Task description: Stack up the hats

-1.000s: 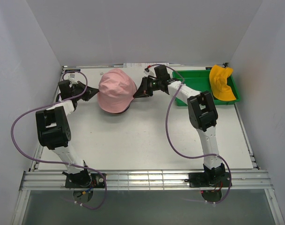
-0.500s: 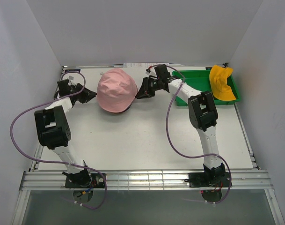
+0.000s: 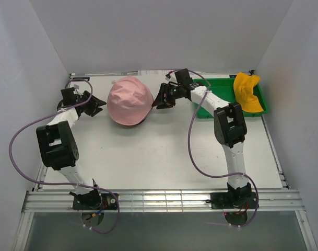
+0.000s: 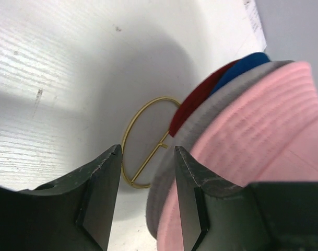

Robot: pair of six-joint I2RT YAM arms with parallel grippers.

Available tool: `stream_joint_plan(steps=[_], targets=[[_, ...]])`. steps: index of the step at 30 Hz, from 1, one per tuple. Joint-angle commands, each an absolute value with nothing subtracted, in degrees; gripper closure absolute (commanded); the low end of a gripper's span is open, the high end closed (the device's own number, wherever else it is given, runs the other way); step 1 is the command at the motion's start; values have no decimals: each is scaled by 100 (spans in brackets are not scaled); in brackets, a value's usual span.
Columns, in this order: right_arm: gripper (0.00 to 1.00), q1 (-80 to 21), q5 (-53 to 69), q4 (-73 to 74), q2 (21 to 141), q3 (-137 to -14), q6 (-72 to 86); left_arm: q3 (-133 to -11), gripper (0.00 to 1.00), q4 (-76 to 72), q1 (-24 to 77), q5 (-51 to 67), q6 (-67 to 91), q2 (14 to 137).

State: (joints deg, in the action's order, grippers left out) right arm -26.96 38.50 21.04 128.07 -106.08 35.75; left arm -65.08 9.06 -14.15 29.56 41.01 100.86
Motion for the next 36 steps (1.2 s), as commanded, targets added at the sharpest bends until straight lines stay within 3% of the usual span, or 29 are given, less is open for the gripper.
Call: stream_joint_plan(steps=[1, 8, 16, 23, 29, 36], targets=[[51, -2619, 3788, 2136, 12095, -10670, 3419, -6794, 44, 932, -1415, 2953, 4113, 9414], [41, -2391, 3227, 2460, 11233, -9994, 2901, -6873, 43, 1169, -1415, 2734, 3920, 8579], [31, -1425, 1365, 3558, 10144, -9887, 2198, -6829, 39, 1010, -968, 3190, 4245, 7700], [25, -99, 282, 4042, 10002, -10449, 2039, -6952, 38, 1020, -519, 3603, 4386, 7462], [22, 842, 299, 4280, 10274, -10959, 2074, -6785, 38, 800, -440, 3989, 4474, 7216], [19, 1142, -509, 4263, 10607, -11258, 2004, -6627, 38, 580, -360, 4253, 4641, 7163]])
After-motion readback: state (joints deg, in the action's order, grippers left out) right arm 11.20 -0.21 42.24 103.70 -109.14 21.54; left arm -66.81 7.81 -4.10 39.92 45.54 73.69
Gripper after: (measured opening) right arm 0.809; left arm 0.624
